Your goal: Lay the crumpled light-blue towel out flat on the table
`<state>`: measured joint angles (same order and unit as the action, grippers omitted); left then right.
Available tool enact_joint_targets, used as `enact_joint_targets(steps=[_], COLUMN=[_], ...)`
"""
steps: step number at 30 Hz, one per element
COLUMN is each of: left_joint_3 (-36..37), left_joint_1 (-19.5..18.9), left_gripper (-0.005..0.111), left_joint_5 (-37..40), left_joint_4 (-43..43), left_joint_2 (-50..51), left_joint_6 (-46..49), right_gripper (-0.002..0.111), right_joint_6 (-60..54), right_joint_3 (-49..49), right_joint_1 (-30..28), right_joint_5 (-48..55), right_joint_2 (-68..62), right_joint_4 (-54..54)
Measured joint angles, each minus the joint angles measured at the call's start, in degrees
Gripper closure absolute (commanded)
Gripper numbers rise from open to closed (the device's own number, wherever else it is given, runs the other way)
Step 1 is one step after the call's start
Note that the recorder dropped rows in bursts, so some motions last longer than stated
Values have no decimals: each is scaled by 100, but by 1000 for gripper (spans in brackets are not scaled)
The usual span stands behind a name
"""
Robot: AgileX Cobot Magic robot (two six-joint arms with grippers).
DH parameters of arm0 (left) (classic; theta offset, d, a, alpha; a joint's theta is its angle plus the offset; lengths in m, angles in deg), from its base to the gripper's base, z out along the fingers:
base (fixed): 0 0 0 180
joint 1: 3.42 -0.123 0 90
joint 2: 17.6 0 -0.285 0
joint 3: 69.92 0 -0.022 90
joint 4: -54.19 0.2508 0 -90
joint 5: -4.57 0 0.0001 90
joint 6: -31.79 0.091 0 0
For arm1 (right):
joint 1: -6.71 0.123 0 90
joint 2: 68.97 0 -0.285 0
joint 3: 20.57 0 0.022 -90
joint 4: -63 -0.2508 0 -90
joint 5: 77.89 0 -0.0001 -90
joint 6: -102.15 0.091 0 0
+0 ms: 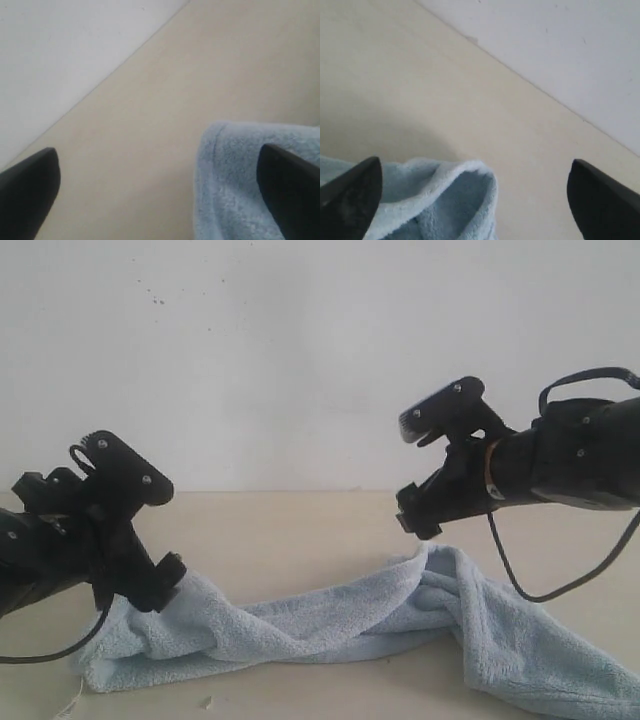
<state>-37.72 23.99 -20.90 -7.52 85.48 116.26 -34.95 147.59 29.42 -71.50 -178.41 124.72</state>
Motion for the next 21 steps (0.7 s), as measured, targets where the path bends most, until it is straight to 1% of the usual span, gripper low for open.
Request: enact_joint_targets(steps=[2,3,5,8,9,11,13,16,20,21], left_joint_3=[0,-7,-12,-12,-12,-12,-12,-12,-12,-12], left_joint_1=[100,261,465,700,731,741,741,754,765,765], left_gripper=[0,1,7,21,24,26,26,26,26,26], left_joint_5=[355,698,904,1233,1461,2072,2707,3627,4312,4483], left_joint_4=[0,0,-36,-103,-127,-125,-141,-141,-388,-412], left_joint_2=[-201,-357,-414,-437,-435,-435,-478,-601,-752,-775], left_joint_6=[-267,-560,-702,-667,-595,-521,-495,-473,-601,-668], right_gripper=[15,15,15,15,15,15,15,15,15,15], right_joint_6=[261,607,736,819,815,571,-73,-1924,-4605,-5061], right_joint_3=[11,13,23,23,23,23,23,23,23,23], right_joint_1=[0,59,130,182,182,182,182,182,182,184], right_joint_5=[-181,-17,546,1421,1717,2322,2773,3173,3641,3740], right_joint_2=[180,461,717,975,1013,1112,1195,1282,1277,1277], right_joint_4=[-147,-437,-640,-833,-932,-1341,-1914,-3523,-6029,-6400])
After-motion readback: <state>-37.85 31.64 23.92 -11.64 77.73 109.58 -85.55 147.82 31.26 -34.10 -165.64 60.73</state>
